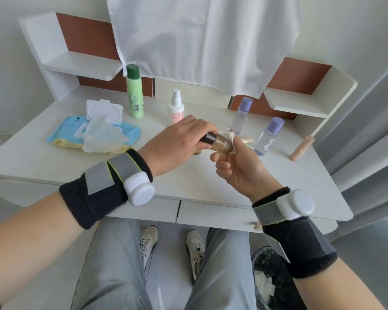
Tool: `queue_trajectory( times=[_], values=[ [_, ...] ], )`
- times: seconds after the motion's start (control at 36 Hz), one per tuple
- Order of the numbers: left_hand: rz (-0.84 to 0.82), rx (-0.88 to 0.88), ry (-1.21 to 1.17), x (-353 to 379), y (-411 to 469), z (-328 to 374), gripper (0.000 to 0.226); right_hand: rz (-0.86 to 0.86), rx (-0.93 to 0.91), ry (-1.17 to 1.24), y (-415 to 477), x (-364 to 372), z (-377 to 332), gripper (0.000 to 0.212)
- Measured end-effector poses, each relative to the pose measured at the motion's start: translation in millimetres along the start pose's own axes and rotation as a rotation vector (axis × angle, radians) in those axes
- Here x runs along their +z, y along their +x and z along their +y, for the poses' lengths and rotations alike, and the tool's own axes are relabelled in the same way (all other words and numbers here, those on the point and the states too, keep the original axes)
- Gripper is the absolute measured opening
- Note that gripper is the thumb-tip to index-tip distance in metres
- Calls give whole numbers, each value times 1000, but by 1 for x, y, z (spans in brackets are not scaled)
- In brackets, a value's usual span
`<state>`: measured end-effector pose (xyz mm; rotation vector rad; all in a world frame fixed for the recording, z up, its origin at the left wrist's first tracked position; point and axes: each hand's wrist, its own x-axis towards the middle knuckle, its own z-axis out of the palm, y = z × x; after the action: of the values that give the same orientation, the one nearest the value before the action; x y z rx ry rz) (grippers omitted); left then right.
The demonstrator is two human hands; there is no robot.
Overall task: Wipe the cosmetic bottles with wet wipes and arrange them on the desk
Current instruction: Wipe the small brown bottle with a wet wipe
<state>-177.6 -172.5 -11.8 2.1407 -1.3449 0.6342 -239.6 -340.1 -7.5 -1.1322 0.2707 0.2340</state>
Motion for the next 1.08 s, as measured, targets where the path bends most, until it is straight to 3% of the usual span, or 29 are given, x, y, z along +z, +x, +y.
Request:
queue_trajectory(
  times=[0.19,0.39,0.53,0.64,0.72,0.92,1.08],
  values=[
    [-6,129,231,4,0,7,21,129,-164,-173,-1,0,9,53],
    [-24,39,244,5,9,18,36,218,-223,-235,-7,-11,8,39],
    [12,-50,146,12,15,30,28,298,-295,-296,-13,-26,9,42],
    [-40,-223,-183,20,15,40,24,202,-281,-173,-15,-22,8,40],
    [-12,-296,-253,28,12,46,24,130,-314,-43,-17,-19,5,39],
    [108,-281,-183,30,11,46,24,26,-265,273,-14,-29,6,32],
    [207,-251,-37,30,15,43,24,-12,-152,72,-25,-35,16,36]
  ],
)
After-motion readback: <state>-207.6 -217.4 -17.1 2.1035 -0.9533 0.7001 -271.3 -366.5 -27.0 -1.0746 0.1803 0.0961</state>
